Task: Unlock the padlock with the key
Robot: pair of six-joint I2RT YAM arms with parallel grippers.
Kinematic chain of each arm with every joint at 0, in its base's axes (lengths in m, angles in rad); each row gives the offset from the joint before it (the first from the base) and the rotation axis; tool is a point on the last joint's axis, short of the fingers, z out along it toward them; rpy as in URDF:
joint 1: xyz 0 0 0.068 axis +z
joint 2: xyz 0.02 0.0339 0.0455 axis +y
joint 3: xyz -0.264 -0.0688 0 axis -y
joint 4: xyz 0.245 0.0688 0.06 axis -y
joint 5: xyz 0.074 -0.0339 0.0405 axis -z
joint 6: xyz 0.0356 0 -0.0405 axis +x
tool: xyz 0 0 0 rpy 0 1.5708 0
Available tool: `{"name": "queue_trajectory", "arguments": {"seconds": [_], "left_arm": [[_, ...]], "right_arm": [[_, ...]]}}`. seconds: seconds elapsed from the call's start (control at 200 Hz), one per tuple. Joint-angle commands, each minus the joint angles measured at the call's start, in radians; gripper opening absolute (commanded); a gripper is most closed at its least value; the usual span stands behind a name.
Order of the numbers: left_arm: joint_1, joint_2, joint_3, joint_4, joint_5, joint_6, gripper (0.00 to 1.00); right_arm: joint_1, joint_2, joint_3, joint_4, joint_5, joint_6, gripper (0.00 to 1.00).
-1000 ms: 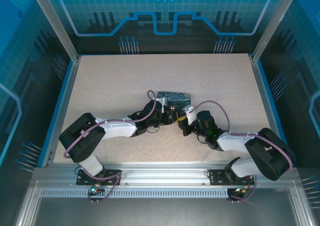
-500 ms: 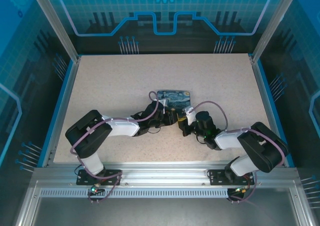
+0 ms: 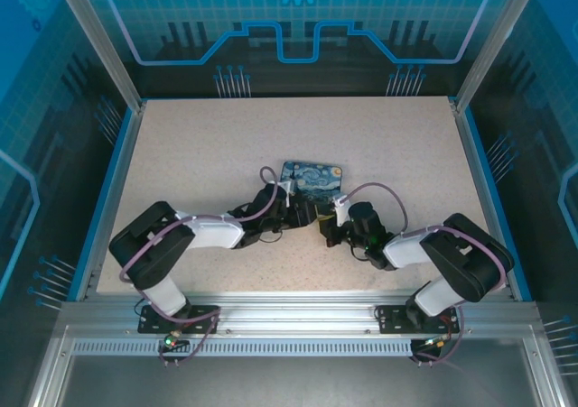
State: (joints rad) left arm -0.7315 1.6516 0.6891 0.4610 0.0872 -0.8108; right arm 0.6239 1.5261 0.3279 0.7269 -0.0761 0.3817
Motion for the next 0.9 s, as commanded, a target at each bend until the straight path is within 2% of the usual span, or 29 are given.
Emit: {"name": "queue_trajectory", "arguments": {"seconds": [0.0,0.285,0.465,0.895], "left_arm": [[0.022,-0.087,-0.040,0.027,0.003,0.003,0.56],[0.055,-0.150,-0.129,0.083,-0.004,-0.134,0.55],[0.054,-0.129,-0.146,0.119,-0.006,-0.180,0.49],[0.051,-0.084,-0.185,0.171,-0.044,-0.292,0.49]], "right_arm": [[0.015,-0.025,0.054,-0.061,-0.016,0.074,0.00],[0.015,-0.050,0.128,-0.209,-0.113,0.256,0.00],[0.022,-0.056,0.155,-0.224,-0.157,0.399,0.00],[0.058,-0.070,0.221,-0.321,-0.147,0.508,0.00]]}}
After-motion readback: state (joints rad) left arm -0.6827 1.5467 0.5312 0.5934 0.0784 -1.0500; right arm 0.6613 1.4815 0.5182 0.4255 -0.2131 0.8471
